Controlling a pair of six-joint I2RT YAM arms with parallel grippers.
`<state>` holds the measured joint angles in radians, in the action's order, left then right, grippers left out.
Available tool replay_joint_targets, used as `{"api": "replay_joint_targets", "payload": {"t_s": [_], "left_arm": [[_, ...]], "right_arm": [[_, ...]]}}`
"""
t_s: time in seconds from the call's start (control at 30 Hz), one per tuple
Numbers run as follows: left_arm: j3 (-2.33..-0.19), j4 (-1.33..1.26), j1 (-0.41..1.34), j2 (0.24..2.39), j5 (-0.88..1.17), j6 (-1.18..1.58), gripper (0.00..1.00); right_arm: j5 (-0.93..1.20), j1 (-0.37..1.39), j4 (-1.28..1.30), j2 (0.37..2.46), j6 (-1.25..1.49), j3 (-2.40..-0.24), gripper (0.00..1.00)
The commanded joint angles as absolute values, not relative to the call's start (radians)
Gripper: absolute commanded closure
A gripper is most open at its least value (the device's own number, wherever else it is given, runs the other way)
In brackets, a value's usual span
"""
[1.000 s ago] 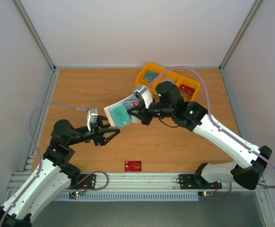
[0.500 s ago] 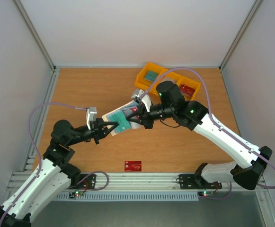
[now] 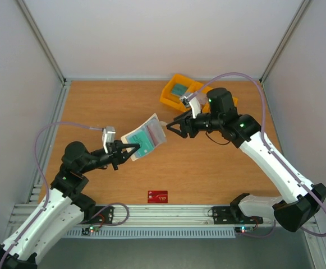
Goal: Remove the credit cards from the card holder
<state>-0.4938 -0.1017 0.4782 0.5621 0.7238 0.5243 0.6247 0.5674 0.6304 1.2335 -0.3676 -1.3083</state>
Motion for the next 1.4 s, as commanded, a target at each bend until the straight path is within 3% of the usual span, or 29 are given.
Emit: {"api": "replay_joint_targets", "payload": {"t_s": [0.0, 0.13, 0.33, 0.6, 0.97, 1.23, 1.37], "left_arm": [[-0.492, -0.056, 0.479, 0.560, 0.624, 0.517, 1.00], [-0.478, -0.060, 0.479, 0.554, 0.598, 0.502, 1.00], [-0.473, -0.147, 0.479, 0.566, 0.689, 0.497, 1.00], [-0.469, -0.246, 0.480, 0.567, 0.859, 0.505, 1.00], [-0.479, -0.266, 0.488, 0.583, 0.860, 0.514, 1.00], [-0.477, -0.259, 0.487, 0.584, 0.848, 0.512, 1.00], [-0.473, -0.259, 0.489, 0.577, 0.855, 0.520, 1.00]], "right_arm": [[0.575, 0.552, 0.721, 1.189, -0.400, -1.390, 0.45], [0.707, 0.578, 0.740, 1.179, -0.416, -1.428, 0.58], [0.972, 0.731, 0.625, 1.255, -0.411, -1.393, 0.66], [0.979, 0.732, 0.661, 1.358, -0.444, -1.431, 0.75], [1.045, 0.746, 0.671, 1.392, -0.453, -1.407, 0.89], [1.093, 0.777, 0.664, 1.432, -0.452, -1.418, 0.91], [1.063, 0.774, 0.623, 1.402, -0.443, -1.392, 0.99]]}}
